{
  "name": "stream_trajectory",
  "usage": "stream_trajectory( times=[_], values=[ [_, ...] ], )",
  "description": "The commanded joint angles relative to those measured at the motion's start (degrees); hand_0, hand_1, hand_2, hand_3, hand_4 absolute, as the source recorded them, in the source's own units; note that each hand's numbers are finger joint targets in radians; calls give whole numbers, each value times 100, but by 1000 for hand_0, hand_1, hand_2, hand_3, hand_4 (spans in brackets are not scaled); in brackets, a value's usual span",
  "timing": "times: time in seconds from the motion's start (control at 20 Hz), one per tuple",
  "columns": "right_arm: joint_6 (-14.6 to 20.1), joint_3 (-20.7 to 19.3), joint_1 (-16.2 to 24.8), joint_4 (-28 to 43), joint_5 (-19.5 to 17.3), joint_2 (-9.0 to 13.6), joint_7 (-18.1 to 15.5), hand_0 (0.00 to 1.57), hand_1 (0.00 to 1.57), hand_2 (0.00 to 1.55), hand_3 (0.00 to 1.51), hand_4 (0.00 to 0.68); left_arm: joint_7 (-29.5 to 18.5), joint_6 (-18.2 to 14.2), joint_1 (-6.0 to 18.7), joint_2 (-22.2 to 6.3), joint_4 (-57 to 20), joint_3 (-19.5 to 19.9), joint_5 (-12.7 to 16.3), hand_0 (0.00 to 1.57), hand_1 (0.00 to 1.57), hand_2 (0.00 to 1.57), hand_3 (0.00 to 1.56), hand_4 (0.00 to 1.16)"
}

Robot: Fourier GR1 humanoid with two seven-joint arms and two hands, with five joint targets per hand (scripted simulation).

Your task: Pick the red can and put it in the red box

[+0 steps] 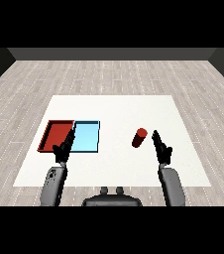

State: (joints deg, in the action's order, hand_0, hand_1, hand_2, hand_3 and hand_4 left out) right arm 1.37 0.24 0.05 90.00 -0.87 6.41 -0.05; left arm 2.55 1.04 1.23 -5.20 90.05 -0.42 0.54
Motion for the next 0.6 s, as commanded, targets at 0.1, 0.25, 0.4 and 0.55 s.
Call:
stream_trajectory(
  times=[0.1,0.25,0.4,0.55],
  values=[
    [-546,-618,-294,-498,409,373,-116,0,0,0,0,0,-143,-76,-86,26,1,112,-126,0,0,0,0,0],
    [-1115,-1193,-410,-882,925,901,-332,0,0,0,0,0,-242,-308,71,107,-246,162,-270,0,0,0,0,0],
    [-1437,-1209,-627,-664,1478,543,-1256,0,0,0,0,0,-1692,-43,-95,196,603,361,212,0,0,0,0,0],
    [-1576,-1212,-904,-1130,1435,530,-1573,0,0,0,0,0,-2116,-10,320,202,-35,582,312,0,0,0,0,0]
  ],
)
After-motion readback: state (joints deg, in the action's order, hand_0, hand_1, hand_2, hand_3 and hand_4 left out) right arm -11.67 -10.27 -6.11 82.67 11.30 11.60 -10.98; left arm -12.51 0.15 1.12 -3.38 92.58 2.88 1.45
